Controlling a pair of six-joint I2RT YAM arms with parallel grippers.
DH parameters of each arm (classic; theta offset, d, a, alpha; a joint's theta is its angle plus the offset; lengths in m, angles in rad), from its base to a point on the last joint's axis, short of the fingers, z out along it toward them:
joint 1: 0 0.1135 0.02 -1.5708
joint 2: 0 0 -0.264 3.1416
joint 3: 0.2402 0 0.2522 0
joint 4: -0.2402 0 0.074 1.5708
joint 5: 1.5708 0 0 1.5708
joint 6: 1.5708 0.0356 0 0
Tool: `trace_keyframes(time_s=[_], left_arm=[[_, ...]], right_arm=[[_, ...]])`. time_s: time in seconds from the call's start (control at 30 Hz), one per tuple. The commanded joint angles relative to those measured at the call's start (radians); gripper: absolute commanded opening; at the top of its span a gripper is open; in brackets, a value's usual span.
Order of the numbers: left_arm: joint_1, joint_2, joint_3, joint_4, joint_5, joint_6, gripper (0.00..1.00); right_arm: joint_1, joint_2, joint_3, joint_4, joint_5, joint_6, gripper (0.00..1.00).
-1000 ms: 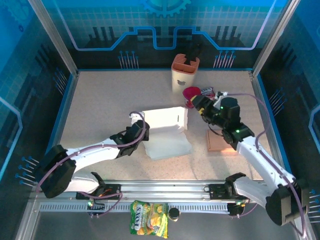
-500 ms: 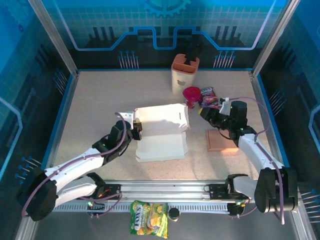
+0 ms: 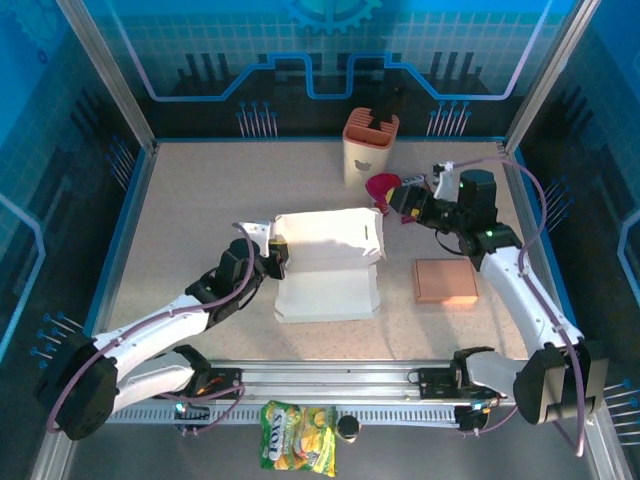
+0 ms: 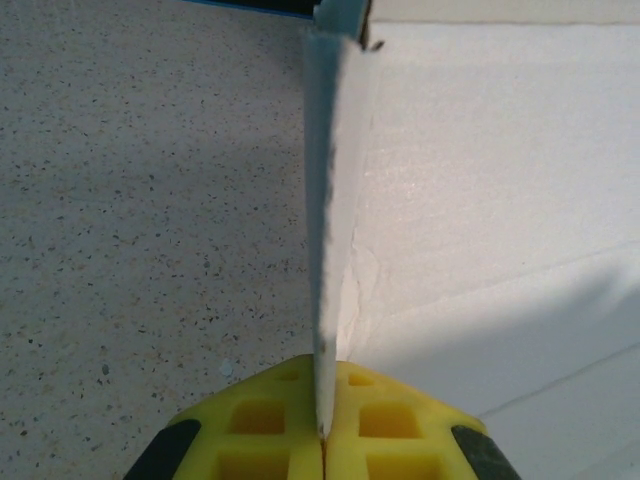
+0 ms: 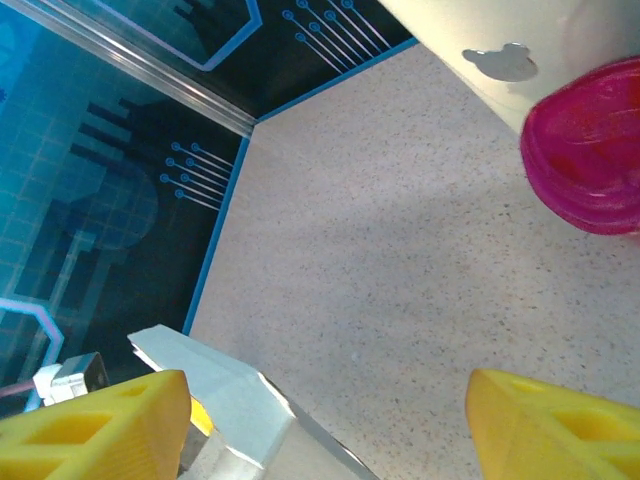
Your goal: Fold the paper box
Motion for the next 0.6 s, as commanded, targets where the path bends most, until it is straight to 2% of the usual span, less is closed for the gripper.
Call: trace_keyframes(time_s=[0.0,0.07,0.17,0.57], left_arm=[[0.010,0.005,0.020,0.031,0.023,0.020,0.00],[0.012,0.003,0.023,0.029,0.025,0.022,0.00],[0.013,0.004,0.027,0.025,0.029,0.024,0.00],[0.013,0.024,0.039,0.025,0.041,0.022,0.00]], right_arm=[[0.053,0.056,0.098,-0.177,0.044,-0.096,0.72],[0.074,0.071,0.114,-0.214,0.078,-0.112,0.67],[0.086,0.076,0.108,-0.237,0.115,-0.116,0.65],[0.130,0.101,0.118,-0.257,0.112,-0.152,0.56]])
